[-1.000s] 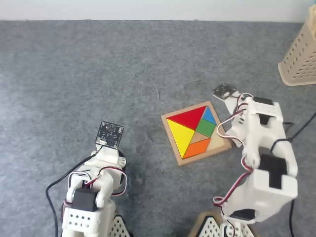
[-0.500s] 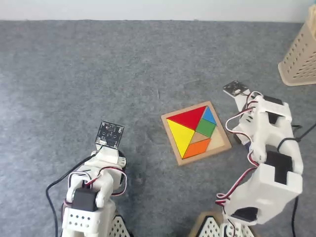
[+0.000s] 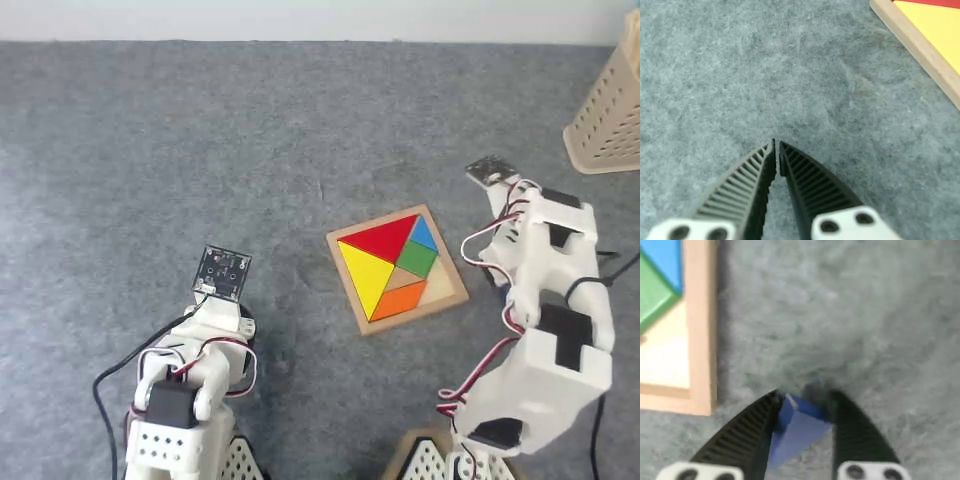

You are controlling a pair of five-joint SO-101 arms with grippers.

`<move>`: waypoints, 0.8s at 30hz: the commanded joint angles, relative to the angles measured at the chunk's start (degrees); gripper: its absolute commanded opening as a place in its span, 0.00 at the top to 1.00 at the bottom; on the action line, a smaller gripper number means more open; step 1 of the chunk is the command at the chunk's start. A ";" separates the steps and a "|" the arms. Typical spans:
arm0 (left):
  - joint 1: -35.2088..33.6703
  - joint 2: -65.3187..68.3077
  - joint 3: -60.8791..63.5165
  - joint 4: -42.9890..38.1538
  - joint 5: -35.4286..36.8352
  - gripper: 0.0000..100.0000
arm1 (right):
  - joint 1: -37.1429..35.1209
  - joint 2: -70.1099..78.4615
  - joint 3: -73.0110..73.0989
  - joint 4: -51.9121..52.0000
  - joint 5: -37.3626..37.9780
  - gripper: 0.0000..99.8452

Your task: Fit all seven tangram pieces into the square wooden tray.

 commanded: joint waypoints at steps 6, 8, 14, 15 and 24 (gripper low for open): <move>0.35 -1.23 -1.10 0.35 0.44 0.99 | -4.09 -2.95 -13.36 11.82 -19.34 0.95; 0.35 -1.23 -1.10 0.35 0.44 0.99 | -6.55 -4.62 -15.47 13.23 -23.21 0.95; 0.35 -1.23 -1.10 0.35 0.44 0.99 | -13.85 -9.10 -16.09 14.37 -30.07 0.95; 0.35 -1.23 -1.10 0.35 0.44 0.99 | -14.81 -9.45 -16.18 15.25 -30.07 0.95; 0.35 -1.23 -1.10 0.35 0.44 0.99 | -5.23 -12.62 -11.60 20.79 -10.29 0.85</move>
